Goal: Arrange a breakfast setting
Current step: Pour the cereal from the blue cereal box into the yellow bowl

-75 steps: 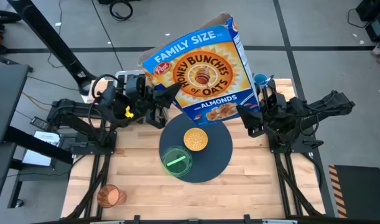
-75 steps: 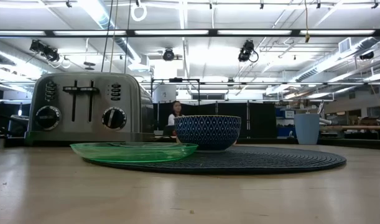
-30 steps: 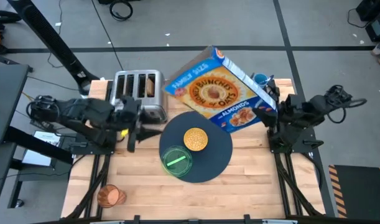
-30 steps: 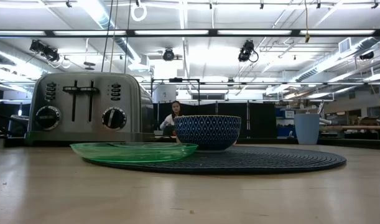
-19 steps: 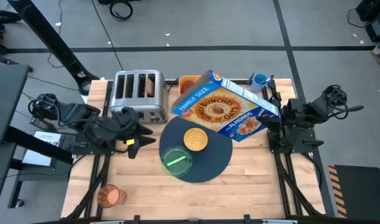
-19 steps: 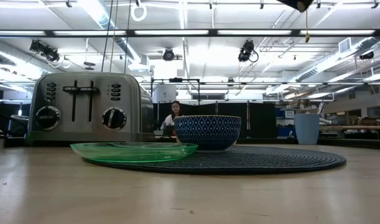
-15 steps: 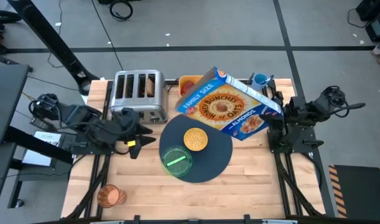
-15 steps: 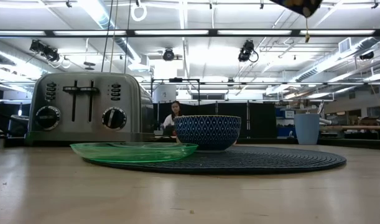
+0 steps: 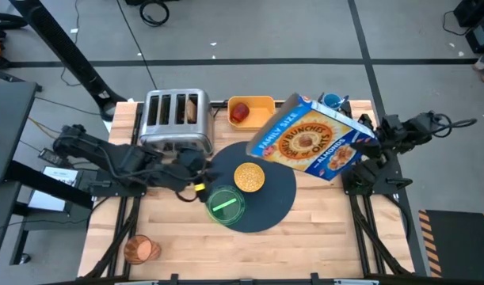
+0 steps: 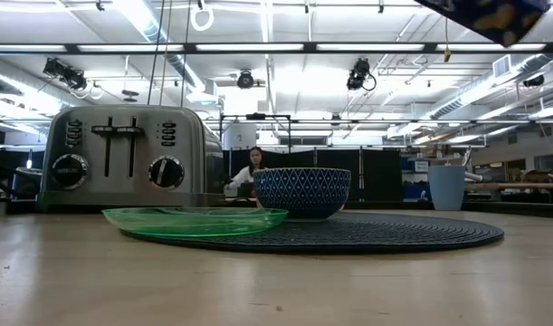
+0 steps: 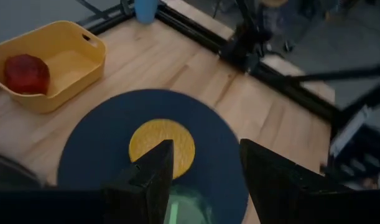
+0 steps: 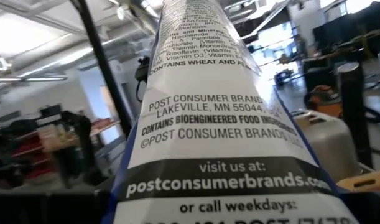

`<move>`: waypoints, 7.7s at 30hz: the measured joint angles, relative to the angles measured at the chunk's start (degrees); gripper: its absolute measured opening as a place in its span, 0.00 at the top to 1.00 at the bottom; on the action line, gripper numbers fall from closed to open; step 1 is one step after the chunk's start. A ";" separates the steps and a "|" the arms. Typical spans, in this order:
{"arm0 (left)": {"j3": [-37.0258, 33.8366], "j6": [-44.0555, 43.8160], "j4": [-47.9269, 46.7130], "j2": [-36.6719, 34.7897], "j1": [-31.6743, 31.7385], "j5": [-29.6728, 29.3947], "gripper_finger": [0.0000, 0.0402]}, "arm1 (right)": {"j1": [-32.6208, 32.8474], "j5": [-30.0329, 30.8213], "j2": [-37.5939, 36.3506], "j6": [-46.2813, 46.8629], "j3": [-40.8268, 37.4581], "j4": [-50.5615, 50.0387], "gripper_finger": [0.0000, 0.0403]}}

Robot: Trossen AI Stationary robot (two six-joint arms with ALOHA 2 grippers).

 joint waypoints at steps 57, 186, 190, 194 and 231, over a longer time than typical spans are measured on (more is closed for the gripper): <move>0.00 -13.20 2.48 14.76 1.40 2.86 0.53 | -1.54 -0.93 24.79 -0.20 7.82 -26.46 0.54; 0.02 -5.99 -13.16 3.19 4.44 15.99 0.53 | -22.14 -18.89 56.28 -18.03 36.47 -38.29 0.54; 0.02 -5.92 -13.17 3.19 4.44 15.99 0.53 | -22.14 -19.28 56.00 -17.07 37.81 -38.79 0.54; 0.00 -5.92 -13.01 3.19 4.44 15.98 0.53 | -22.14 -20.17 55.95 -16.12 37.97 -41.06 0.54; 0.04 10.97 29.80 -4.15 6.34 6.19 0.53 | -22.14 -21.03 13.65 -2.49 5.34 -21.43 0.54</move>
